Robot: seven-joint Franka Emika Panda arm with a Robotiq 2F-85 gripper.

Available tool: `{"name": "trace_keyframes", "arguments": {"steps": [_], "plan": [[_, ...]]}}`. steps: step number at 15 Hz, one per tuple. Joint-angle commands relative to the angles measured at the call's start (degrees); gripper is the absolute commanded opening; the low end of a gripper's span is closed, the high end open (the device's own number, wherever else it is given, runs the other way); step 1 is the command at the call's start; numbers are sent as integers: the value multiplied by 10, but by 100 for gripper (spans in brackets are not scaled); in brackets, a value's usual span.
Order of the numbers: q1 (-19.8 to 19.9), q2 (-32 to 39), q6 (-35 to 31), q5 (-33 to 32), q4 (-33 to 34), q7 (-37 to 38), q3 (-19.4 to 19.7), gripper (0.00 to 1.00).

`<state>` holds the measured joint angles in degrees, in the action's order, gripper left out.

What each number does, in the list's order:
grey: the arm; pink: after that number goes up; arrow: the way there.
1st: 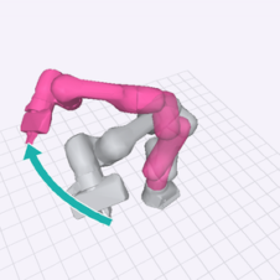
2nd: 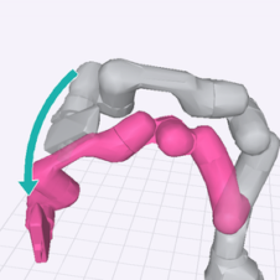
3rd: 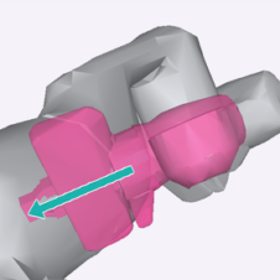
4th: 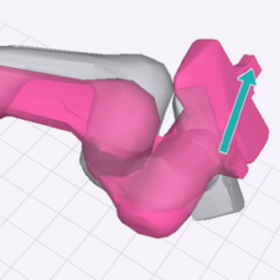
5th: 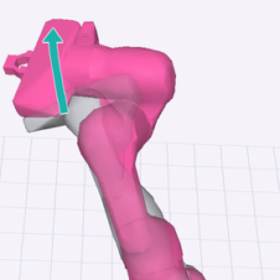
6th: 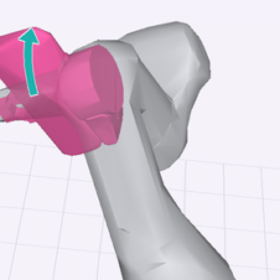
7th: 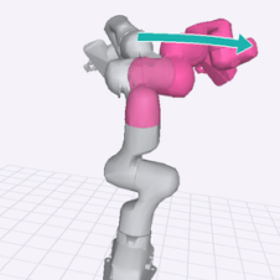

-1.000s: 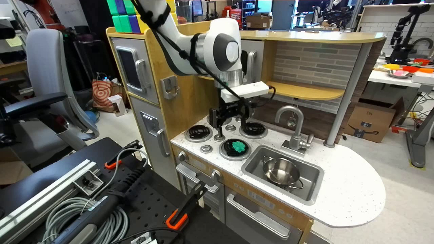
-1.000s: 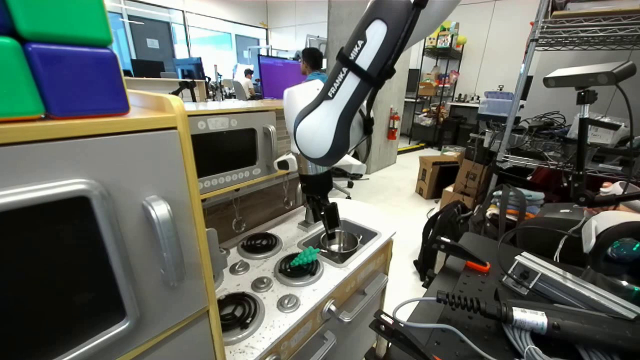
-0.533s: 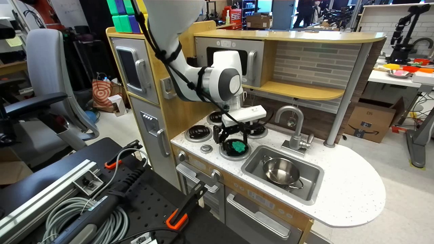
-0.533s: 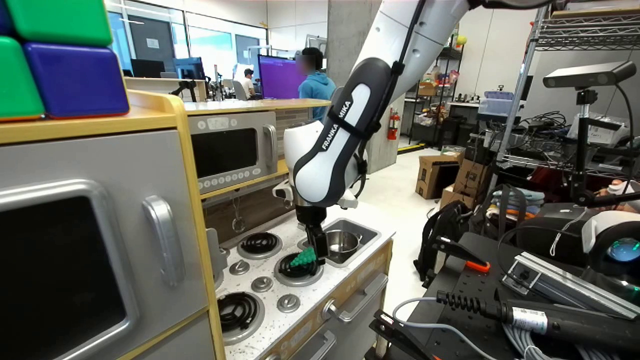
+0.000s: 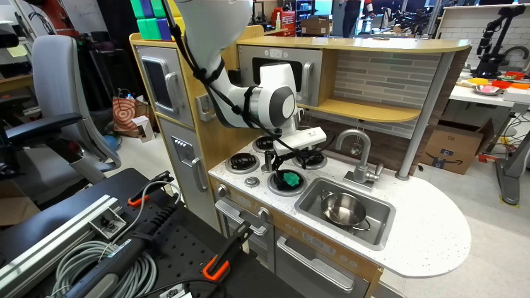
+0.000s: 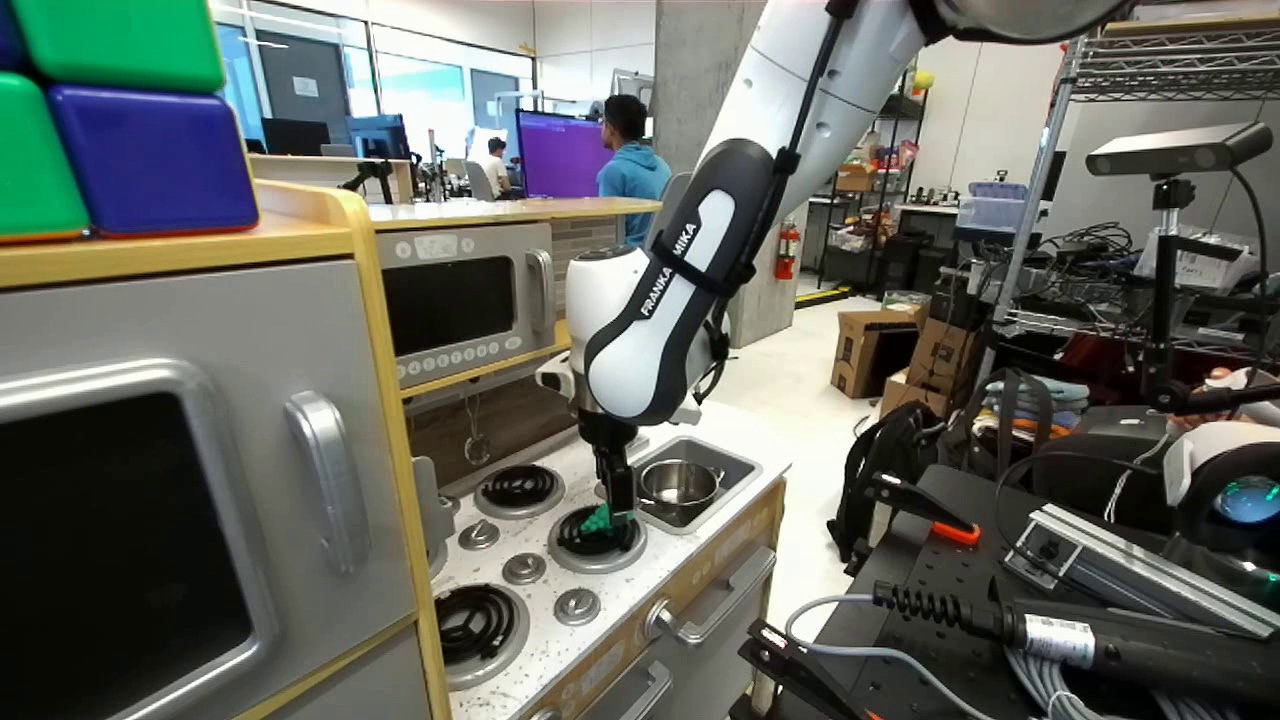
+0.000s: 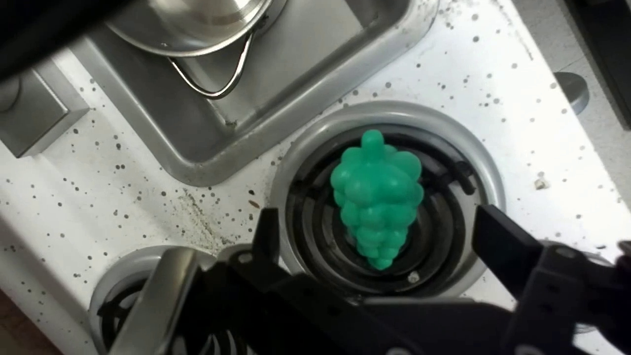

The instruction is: Put the plastic grapes in the pot in the sink

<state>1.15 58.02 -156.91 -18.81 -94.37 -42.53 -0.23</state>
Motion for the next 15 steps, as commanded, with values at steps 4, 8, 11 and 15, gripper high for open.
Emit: {"name": "trace_keyframes", "arguments": {"steps": [4,8,11,15], "plan": [[3,41,31,-4,55,12,-4,100],[6,53,48,-2,73,7,-9,66],[17,50,76,5,77,-3,-17,42],[57,25,103,32,65,-6,-29,22]]}}
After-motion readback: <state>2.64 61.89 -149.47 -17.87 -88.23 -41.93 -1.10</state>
